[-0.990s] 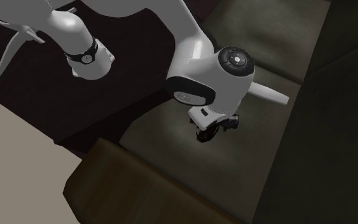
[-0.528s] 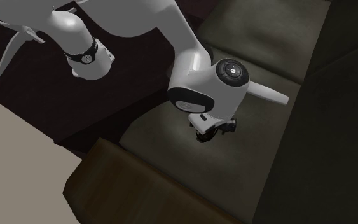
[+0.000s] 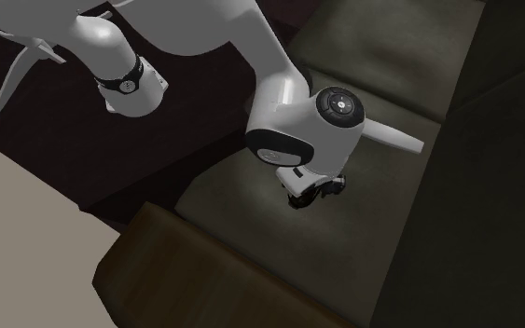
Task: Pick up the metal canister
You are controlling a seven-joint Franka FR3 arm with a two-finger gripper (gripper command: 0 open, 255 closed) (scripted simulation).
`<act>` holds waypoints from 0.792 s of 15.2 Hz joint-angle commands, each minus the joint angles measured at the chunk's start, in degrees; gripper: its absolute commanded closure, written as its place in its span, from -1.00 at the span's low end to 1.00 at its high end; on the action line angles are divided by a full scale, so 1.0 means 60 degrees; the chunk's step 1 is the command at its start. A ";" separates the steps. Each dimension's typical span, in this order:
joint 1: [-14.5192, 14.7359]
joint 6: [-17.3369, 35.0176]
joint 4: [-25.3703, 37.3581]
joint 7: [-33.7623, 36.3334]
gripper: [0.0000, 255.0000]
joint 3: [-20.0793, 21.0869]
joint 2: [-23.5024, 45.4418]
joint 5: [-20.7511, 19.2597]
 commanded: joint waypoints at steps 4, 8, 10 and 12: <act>-0.0104 -0.0179 -0.0068 -0.0113 1.00 0.0154 -0.0221 0.0162; -0.0330 -0.0525 -0.0178 -0.0375 1.00 0.0451 -0.0687 0.0500; -0.0437 -0.0702 -0.0220 -0.0510 1.00 0.0594 -0.0917 0.0678; -0.0541 -0.0883 -0.0254 -0.0648 1.00 0.0732 -0.1144 0.0861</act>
